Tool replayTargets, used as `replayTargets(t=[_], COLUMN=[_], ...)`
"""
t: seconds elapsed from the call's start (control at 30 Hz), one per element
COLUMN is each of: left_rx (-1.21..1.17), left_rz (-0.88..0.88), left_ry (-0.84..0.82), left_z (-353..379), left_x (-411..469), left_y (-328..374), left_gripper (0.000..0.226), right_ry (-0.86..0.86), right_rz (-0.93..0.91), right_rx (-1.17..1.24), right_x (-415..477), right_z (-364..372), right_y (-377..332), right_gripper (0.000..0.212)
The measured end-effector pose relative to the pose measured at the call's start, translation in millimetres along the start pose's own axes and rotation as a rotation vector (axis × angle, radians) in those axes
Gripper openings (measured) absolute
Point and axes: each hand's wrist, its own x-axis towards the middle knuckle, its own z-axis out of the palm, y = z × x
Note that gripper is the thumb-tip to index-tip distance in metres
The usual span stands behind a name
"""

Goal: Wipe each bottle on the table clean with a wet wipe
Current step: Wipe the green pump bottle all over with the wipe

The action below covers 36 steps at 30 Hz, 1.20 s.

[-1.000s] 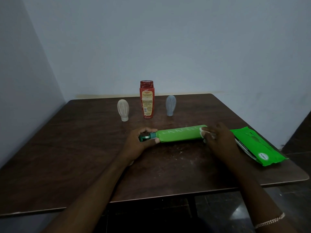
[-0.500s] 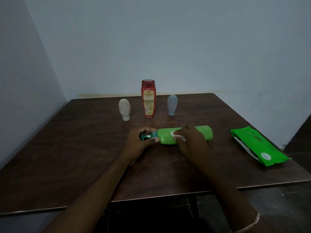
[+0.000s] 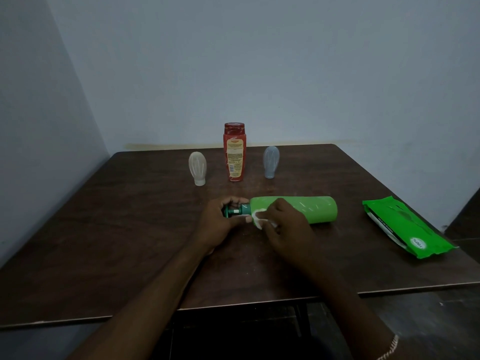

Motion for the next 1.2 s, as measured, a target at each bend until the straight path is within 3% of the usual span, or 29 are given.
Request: replayTargets(t=[0.17,0.3,0.43,0.63,0.87,1.07,1.2], left_rx=[0.013,0.026,0.075,0.062,0.050,0.041,0.028], left_rz=[0.017,0.003,0.012,0.018,0.009,0.017,0.013], left_ry=[0.007,0.005,-0.004,-0.002,-0.004,0.002,0.013], left_z=[1.1,1.3,1.2,1.9,1.4,1.8,2.6], left_x=[-0.5,-0.2,1.9,1.9,0.4,2.4,2.4], left_y=[-1.0,-0.8,-0.5,-0.7,0.1,-4.6,-4.7], left_gripper=[0.039,0.038,0.038,0.037,0.036,0.038,0.036], right_ry=[0.185,0.030,-0.012,0.138,0.058,0.179,0.139], right_rz=[0.139,0.093,-0.044,0.097,0.011,0.160,0.116], right_rx=[0.027,-0.072,-0.144,-0.044,-0.070,-0.026,-0.047], right_x=[6.1,19.2,-1.2,-0.9,-3.0,-7.9,7.7], right_z=[-10.2,4.0,12.2,-6.9,5.4,-20.4,-11.4], right_y=[13.9,-12.1,-13.9,15.8,1.8,31.2,19.7], right_gripper=[0.013,0.021,0.020,0.018,0.020,0.017,0.025])
